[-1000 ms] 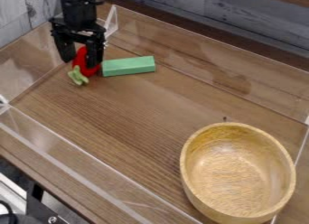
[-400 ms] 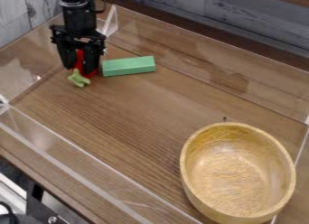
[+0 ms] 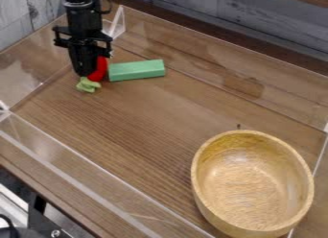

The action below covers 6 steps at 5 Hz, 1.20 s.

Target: Move the red object to the right side of the table

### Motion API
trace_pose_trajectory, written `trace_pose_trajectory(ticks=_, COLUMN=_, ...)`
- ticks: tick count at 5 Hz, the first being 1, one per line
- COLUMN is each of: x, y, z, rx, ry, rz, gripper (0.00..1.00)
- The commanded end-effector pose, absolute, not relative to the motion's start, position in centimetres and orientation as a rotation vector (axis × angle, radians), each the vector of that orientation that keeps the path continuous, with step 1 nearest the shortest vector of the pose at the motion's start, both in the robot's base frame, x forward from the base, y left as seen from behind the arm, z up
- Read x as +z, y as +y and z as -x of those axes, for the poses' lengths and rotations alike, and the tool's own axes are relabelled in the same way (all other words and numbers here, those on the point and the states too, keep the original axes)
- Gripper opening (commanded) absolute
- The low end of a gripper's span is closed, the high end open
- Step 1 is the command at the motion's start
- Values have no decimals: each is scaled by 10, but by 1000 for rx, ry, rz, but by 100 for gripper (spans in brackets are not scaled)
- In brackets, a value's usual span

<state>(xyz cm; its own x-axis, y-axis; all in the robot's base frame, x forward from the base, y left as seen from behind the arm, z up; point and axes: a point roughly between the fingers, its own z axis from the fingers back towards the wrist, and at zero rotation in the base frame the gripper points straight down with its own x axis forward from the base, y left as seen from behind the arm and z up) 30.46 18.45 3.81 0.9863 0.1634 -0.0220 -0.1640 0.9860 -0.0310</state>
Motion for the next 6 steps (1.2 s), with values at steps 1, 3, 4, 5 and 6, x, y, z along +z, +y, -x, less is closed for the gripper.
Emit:
trace_pose_trajectory(ticks=1, x=76, y=186, z=-317, rx=162, ry=-65, rz=7, gripper=0)
trace_pose_trajectory(ticks=3, x=120, y=172, z=-322, rx=158, ry=-123, rz=45, gripper=0)
trace_pose_trajectory(ticks=4, x=145, y=147, z=-328, rx=134, ry=-152, rz=77, gripper=0)
trace_pose_trajectory(ticks=5, x=151, y=103, z=-333, rx=74, ry=-150, rz=103, gripper=0)
trace_pose_trajectory(ticks=6, x=145, y=54, z=-338, rx=-2, ry=-139, rz=113, gripper=0)
